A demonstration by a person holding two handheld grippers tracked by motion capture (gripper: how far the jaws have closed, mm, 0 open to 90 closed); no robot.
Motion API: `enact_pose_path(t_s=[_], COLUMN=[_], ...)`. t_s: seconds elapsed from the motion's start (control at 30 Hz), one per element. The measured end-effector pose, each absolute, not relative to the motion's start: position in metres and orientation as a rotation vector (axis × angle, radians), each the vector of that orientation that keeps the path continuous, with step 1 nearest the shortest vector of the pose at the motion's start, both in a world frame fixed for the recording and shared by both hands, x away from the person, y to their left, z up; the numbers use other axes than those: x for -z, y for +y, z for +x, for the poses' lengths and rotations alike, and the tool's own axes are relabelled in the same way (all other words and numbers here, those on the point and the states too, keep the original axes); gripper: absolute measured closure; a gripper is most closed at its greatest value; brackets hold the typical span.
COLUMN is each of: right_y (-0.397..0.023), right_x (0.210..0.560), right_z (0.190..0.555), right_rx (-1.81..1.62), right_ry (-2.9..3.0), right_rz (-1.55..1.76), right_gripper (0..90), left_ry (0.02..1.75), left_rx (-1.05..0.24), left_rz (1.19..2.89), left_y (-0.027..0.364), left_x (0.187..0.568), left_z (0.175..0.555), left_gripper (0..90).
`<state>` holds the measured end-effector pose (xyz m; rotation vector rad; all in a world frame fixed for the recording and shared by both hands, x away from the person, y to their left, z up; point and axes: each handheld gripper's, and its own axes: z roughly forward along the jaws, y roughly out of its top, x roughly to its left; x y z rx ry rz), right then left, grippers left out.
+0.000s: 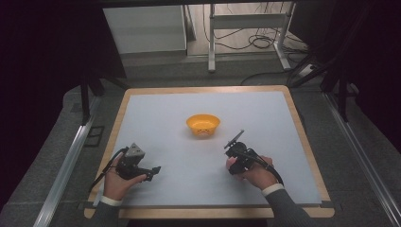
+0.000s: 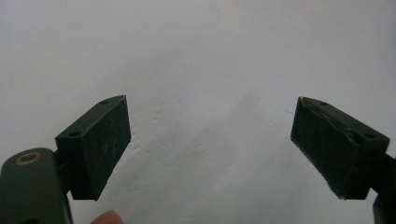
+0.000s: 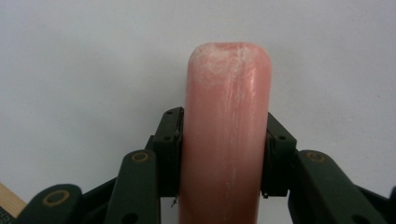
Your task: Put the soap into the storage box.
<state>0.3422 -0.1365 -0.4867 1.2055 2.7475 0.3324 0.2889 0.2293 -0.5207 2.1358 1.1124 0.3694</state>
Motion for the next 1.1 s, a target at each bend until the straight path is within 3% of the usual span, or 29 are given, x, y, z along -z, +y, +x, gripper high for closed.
enact_pose_path(t_s=[1.1], right_y=[-0.170], right_x=[0.444], right_z=[0.358], right_rx=[-0.588], right_ry=[2.686], right_rz=[1.152], right_gripper=[59.2], left_ry=[1.105], left_rx=[-0.364], left_rz=[2.157], left_y=[0.228], left_x=[0.523], left_z=[0.289], left_gripper=[12.0])
